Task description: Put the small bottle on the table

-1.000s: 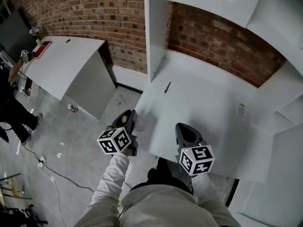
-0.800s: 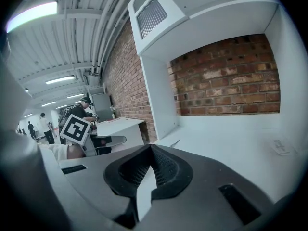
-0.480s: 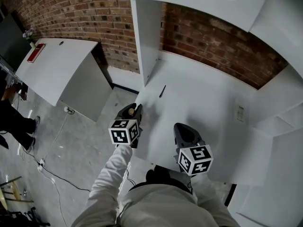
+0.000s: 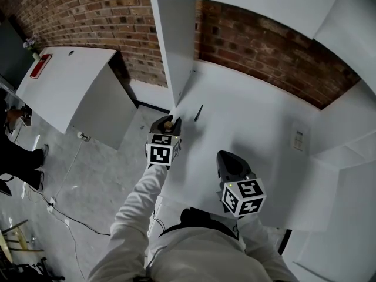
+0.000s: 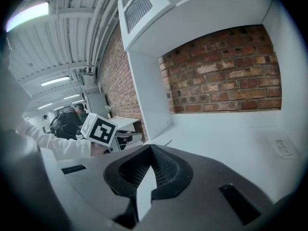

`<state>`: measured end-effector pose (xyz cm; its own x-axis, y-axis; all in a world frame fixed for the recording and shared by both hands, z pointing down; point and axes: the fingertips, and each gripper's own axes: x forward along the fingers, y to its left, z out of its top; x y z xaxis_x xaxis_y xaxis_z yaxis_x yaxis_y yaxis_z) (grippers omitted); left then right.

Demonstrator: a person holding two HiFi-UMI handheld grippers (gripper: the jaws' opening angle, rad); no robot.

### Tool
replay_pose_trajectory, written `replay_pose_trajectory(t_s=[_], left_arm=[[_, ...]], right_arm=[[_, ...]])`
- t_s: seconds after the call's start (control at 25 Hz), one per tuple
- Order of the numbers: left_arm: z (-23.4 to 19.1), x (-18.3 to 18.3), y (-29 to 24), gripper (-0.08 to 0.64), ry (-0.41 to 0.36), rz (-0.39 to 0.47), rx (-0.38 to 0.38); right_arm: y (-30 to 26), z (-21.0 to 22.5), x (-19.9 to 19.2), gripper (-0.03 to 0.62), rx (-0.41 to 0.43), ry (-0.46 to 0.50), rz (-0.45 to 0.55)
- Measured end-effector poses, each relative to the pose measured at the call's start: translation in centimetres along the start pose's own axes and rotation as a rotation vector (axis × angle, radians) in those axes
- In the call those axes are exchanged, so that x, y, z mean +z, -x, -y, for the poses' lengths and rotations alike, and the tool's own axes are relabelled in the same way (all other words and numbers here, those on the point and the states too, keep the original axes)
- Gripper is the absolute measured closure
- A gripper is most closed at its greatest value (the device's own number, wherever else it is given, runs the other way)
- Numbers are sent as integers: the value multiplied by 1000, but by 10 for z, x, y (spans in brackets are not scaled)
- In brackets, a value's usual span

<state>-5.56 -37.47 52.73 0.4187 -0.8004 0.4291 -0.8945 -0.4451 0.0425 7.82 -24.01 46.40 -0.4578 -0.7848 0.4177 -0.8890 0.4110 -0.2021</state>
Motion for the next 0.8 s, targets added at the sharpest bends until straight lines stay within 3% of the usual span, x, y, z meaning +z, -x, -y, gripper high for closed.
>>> replay_pose_trajectory(t_s=[0.8], left_arm=[[-8, -1, -62, 449, -77, -50, 71]], right_arm=[[-8, 15, 2, 565, -16, -5, -12]])
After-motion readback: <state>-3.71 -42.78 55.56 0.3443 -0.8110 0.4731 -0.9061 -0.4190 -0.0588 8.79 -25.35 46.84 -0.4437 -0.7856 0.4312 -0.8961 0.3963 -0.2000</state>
